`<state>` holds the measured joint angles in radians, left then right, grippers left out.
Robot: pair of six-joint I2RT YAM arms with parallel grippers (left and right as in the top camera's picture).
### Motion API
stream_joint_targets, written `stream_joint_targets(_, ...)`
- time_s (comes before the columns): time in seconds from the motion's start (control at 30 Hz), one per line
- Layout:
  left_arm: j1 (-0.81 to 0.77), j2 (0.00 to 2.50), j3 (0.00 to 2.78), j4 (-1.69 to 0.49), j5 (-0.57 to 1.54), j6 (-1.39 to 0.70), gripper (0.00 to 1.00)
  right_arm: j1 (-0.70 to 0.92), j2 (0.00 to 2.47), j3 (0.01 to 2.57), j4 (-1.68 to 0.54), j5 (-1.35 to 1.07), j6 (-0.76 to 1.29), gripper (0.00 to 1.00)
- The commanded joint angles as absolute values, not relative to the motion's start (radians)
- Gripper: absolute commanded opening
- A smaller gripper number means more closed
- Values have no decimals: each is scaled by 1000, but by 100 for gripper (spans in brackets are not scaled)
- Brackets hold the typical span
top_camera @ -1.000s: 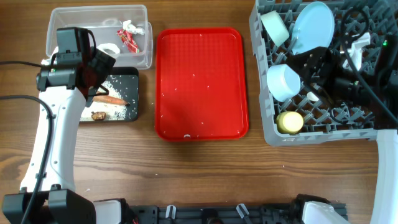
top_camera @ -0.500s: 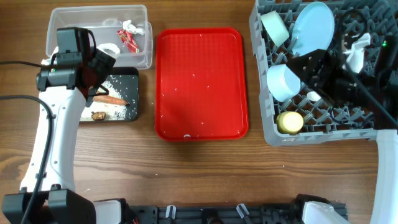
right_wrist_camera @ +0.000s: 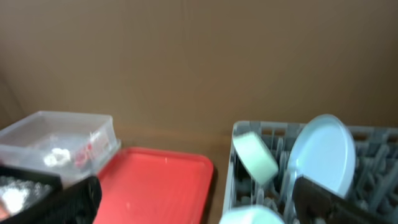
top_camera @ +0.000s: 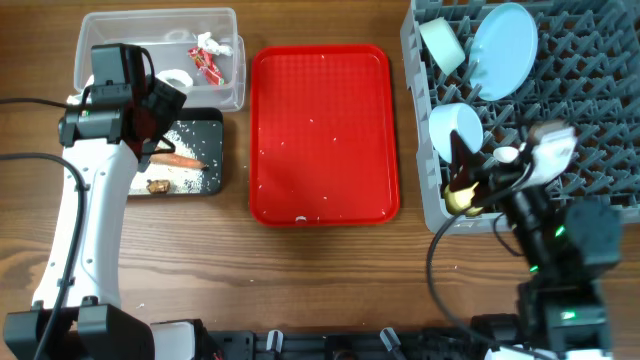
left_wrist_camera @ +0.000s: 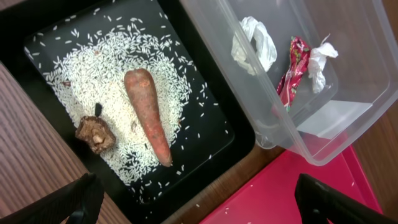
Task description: Sort waste into correct bins and load items into the dishwasher rack
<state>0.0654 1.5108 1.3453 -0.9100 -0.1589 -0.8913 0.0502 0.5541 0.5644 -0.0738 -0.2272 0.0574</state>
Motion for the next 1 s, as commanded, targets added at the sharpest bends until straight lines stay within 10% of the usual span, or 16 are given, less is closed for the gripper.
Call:
stream_joint_targets(0.0,63,1507,1343,-910,-162,-871,100,56,416,346,5,-229,64,100)
stream_joint_targets(0.97,63,1507,1343,-909,-162,-871,100,56,10,5,19,-225,89,100)
